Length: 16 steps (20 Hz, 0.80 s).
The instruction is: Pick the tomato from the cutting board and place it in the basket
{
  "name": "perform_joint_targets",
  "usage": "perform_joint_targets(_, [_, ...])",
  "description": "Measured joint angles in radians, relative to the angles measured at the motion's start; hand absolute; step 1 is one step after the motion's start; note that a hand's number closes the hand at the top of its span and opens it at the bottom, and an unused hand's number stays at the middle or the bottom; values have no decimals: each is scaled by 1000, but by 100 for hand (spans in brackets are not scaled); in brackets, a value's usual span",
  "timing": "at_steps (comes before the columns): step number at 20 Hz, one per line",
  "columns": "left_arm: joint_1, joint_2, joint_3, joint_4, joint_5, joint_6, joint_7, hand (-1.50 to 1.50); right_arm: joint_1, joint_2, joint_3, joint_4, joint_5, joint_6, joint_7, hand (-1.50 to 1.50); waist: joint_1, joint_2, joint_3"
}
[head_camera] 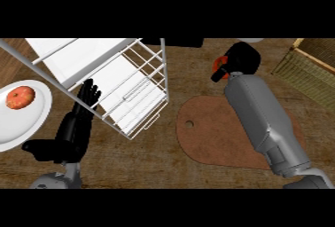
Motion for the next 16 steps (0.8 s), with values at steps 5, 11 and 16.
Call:
perform_joint_targets(5, [21, 5, 20, 11, 4, -1, -10, 0, -108, 28, -28, -26, -9, -131, -22, 150, -27, -12, -1])
perform_joint_targets(11, [41, 6, 34, -1, 3, -1, -5, 0, -221, 43, -32, -88, 3, -187, 8, 150, -55, -23, -2])
perform_joint_targets(16, [66, 10, 52, -15, 8, -13, -7, 0, -262, 43, -38, -161, 17, -157, 89, 150, -68, -26, -2])
